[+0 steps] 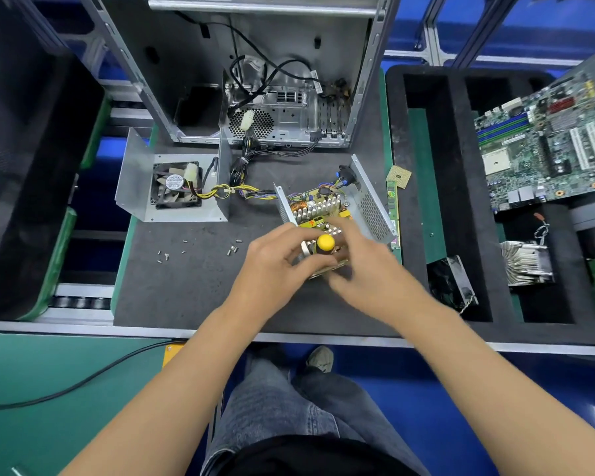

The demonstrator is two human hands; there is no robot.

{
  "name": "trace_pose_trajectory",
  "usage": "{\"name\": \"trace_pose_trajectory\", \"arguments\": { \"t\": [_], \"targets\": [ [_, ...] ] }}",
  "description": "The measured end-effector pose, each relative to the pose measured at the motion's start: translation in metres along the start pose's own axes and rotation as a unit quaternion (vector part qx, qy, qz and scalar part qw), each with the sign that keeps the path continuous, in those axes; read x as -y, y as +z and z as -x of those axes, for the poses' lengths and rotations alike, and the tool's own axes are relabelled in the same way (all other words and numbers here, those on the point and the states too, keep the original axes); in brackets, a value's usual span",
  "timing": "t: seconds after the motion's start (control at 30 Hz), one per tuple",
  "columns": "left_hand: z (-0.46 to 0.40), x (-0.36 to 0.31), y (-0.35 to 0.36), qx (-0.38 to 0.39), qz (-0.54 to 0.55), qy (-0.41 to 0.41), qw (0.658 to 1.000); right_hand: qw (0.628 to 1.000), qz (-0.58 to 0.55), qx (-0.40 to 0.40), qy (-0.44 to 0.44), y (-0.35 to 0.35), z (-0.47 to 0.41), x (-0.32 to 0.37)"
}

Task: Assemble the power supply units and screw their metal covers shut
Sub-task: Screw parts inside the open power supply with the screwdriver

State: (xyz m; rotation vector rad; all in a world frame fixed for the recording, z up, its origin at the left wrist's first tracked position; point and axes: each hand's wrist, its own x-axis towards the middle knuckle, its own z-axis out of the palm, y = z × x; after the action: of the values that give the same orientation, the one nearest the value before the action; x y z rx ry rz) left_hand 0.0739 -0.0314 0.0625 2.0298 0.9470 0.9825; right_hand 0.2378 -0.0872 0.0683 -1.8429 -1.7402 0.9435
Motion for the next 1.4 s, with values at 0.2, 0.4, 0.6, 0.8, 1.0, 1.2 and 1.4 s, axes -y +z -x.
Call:
{"name": "trace_pose_trajectory", "arguments": {
  "t": [0.2,0.4,0.6,0.8,1.0,1.2,1.4],
  "targets": [
    [-0.009,-0.002,-0.007,0.037,-0.006,-0.001,0.999,0.975,0.086,0.110,-0.172,-0.069,0.000,0.047],
    [-0.011,0.003,-0.008,0.085,-0.023,0.014,0.996,0.909,0.359,0.107,-0.184,-0.073,-0.019,0.060],
    [-0.010,0.012,-0.001,0.107,-0.052,0.017,0.993,0.891,0.425,0.063,-0.147,-0.066,-0.018,0.060],
    [-0.011,0.016,-0.005,0.129,-0.060,0.045,0.989,0.888,0.415,0.123,-0.153,-0.058,-0.020,0.052],
    [-0.014,0.035,-0.019,0.128,-0.097,0.018,0.987,0.870,0.470,0.104,-0.107,-0.049,-0.024,0.056],
    [-0.014,0.045,-0.018,0.130,-0.117,-0.002,0.985,0.866,0.430,0.176,-0.187,-0.036,-0.024,0.050],
    [-0.015,0.045,-0.017,0.124,-0.111,0.011,0.986,0.889,0.418,0.140,-0.125,-0.031,-0.023,0.054]
  ]
}}
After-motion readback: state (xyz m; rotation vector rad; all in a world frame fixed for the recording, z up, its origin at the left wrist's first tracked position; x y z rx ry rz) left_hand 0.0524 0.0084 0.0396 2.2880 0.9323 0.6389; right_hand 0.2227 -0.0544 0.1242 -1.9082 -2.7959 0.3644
